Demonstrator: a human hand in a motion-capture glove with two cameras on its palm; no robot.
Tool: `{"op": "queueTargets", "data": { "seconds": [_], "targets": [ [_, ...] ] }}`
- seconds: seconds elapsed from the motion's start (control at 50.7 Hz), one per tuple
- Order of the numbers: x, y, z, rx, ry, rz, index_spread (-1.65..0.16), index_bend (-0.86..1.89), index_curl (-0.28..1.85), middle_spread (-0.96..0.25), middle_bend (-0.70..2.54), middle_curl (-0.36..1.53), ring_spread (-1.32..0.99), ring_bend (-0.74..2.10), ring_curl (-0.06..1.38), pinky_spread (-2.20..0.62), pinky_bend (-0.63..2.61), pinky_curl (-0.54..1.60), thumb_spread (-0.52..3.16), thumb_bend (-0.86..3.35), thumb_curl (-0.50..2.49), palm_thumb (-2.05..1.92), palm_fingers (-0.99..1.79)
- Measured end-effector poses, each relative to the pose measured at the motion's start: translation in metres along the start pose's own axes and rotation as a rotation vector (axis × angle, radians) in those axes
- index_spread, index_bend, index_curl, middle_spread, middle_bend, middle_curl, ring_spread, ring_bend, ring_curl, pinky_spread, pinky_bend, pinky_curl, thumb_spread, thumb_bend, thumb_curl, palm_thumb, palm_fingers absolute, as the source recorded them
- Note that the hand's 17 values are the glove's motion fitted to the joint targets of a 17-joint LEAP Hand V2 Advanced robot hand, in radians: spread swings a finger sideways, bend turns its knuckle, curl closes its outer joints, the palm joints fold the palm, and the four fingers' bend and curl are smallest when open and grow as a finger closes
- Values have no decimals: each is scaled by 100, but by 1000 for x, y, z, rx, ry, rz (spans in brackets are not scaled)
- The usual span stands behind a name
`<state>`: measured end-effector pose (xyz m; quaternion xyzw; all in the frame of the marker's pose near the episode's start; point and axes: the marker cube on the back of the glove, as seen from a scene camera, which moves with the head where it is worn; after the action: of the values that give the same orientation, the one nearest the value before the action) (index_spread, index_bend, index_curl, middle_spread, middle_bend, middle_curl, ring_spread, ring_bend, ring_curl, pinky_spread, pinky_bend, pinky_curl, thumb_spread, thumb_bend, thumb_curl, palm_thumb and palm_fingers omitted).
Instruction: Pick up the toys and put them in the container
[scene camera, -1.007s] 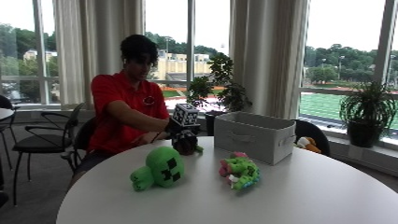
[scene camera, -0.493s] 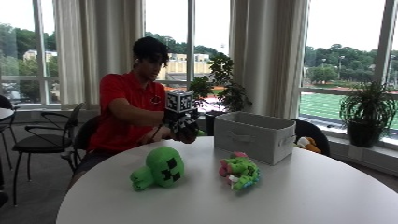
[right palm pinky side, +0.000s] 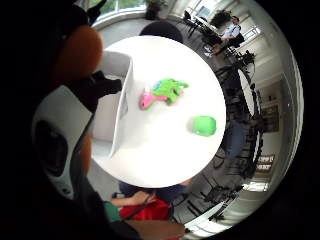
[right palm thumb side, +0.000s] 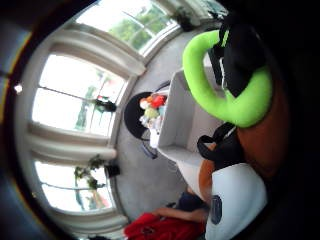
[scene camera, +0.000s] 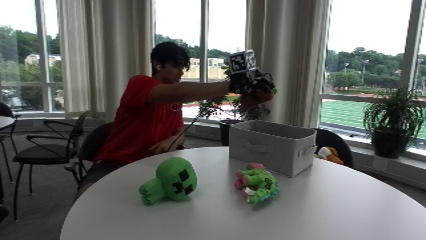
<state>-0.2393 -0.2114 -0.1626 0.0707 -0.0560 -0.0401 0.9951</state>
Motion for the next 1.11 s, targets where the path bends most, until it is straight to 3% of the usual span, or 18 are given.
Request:
{"op": "queueTargets", "data": {
  "seconds": [0.138, 0.237, 0.276, 0.316, 0.355, 0.513, 0.73, 1.105],
  "targets": [
    [-18, -21, 44, -111, -41, -21, -45, 51, 91, -38, 27, 34, -43, 54, 40, -40, 110, 38, 61, 21, 89, 67, 49],
    [-28, -23, 73, -229, -38, -20, -44, 47, 90, -22, -1, 26, -28, 42, 41, -27, 134, 47, 79, 23, 91, 60, -2],
    [-32, -21, 79, -265, -37, -36, -45, 34, 84, -17, 0, 24, -23, 42, 39, -22, 142, 48, 86, 22, 91, 55, -12],
    [-31, -21, 81, -286, -47, -48, -43, 3, 73, -11, 1, 22, -18, 42, 37, -17, 155, 49, 91, 14, 88, 41, -35],
    [-29, -20, 82, -283, -44, -59, -42, -1, 66, -8, 1, 20, -13, 38, 35, -13, 160, 49, 98, 13, 85, 41, -40],
    [19, -24, 65, -184, 32, -36, -38, 2, 46, -2, 4, 16, -2, 28, 33, -1, 163, 48, 112, -4, 67, 16, -43],
    [138, -13, 45, -162, 116, 68, -39, 13, 37, -4, 9, 15, 1, 21, 32, 5, 148, 42, 119, -3, 55, 7, -25],
    [349, 49, 74, -236, 263, 407, -42, 16, 32, -7, 10, 15, 1, 16, 31, 9, 136, 35, 115, -4, 43, 1, -21]
  ]
}}
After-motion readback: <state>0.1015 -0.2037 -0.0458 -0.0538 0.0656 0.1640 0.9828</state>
